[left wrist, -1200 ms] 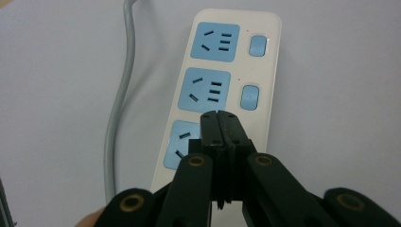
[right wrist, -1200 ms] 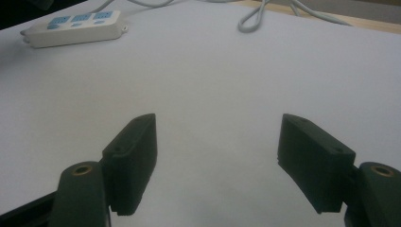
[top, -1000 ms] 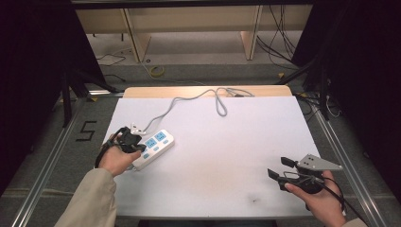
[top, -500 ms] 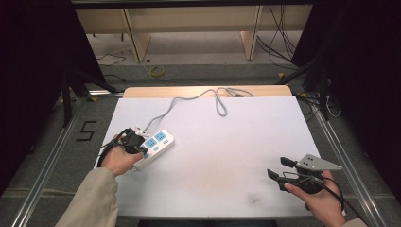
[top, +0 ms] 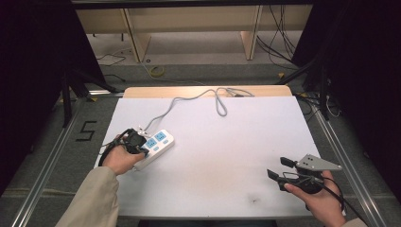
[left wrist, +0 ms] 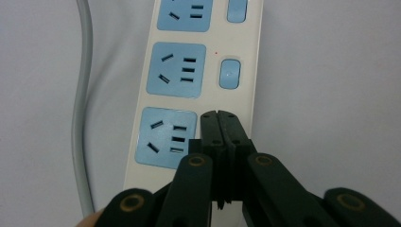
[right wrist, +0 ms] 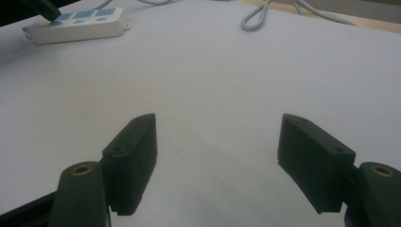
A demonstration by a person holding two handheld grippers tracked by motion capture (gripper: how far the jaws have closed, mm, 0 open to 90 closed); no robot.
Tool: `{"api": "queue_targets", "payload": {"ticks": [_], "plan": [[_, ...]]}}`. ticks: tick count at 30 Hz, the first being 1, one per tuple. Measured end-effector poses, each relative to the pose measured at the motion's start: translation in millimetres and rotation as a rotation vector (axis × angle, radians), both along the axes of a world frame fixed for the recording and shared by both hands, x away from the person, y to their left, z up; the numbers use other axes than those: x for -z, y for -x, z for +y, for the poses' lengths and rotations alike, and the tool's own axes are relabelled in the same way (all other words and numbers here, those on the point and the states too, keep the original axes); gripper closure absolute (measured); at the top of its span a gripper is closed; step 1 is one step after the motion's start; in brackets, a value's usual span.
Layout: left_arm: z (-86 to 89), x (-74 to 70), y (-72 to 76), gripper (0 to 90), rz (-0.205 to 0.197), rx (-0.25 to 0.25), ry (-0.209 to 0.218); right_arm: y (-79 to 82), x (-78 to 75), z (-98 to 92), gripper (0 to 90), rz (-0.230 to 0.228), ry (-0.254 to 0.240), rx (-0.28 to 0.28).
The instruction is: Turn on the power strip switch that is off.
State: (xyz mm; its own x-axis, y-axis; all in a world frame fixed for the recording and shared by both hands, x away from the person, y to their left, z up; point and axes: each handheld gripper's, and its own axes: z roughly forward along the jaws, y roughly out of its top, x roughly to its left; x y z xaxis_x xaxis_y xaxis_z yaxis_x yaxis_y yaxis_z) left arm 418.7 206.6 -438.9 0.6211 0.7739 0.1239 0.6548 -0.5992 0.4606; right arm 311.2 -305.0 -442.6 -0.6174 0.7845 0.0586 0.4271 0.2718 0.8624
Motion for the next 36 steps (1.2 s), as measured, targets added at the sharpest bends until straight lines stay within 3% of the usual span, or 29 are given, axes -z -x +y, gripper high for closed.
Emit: {"api": "queue_targets", "payload": {"ticks": [36], "plan": [[-1.8, -0.4, -4.9, 89.9, 0.051, -0.015, -0.013, 0.4, 0.1, 0.4, 29.8, 0.001, -0.001, -0.005]]}}
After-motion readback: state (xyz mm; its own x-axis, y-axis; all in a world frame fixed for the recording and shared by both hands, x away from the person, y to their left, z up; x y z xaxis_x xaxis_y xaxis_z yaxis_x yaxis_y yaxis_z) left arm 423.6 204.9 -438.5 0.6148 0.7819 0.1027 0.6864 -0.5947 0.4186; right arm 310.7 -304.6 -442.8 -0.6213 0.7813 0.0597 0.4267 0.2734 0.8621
